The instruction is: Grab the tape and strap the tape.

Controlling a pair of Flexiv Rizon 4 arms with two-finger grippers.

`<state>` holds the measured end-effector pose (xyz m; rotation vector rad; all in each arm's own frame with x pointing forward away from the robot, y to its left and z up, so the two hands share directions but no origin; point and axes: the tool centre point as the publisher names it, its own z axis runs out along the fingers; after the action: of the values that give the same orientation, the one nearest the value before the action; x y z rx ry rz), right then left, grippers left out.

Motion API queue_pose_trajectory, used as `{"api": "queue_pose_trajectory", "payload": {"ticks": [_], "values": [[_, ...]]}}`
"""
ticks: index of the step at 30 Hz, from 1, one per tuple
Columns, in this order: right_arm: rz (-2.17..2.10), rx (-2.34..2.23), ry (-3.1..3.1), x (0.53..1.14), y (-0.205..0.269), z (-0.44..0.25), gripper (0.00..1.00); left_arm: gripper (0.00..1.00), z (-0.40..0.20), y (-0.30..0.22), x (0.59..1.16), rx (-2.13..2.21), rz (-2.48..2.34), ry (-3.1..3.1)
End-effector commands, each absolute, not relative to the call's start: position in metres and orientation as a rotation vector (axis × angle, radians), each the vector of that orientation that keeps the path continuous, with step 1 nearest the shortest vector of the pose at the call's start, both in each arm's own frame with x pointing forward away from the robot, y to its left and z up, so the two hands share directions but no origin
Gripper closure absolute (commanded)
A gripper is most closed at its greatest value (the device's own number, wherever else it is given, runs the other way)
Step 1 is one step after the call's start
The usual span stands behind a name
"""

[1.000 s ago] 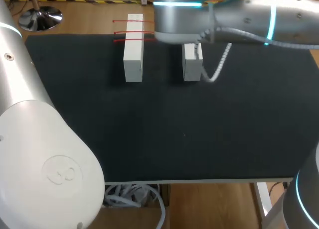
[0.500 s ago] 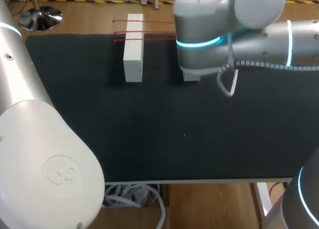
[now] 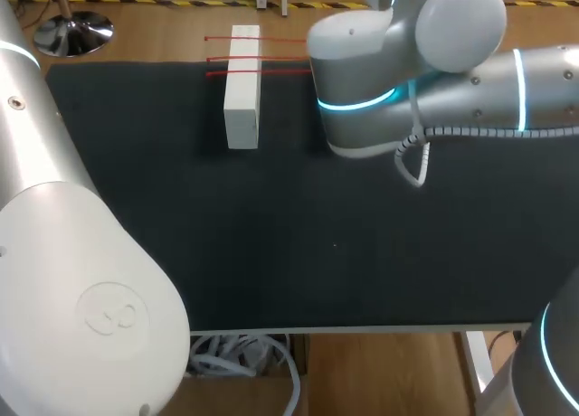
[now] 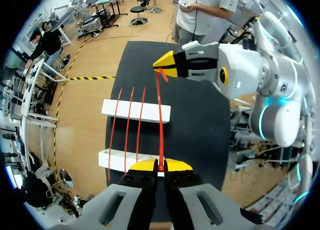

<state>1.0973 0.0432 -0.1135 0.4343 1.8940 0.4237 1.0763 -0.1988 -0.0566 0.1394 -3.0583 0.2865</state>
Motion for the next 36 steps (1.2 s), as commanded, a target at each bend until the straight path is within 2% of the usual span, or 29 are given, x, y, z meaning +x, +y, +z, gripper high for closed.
{"api": "queue_pose_trajectory", "payload": {"ticks": [1,36], "values": [[0.42,0.427,1.854,1.101,0.048,-0.112,1.0,1.0,-0.056,-0.199,1.076,0.139,0.282,-3.057],[0.449,0.528,1.762,1.102,0.059,-0.105,1.0,1.0,-0.056,-0.199,1.076,0.139,0.282,-3.057]]}}
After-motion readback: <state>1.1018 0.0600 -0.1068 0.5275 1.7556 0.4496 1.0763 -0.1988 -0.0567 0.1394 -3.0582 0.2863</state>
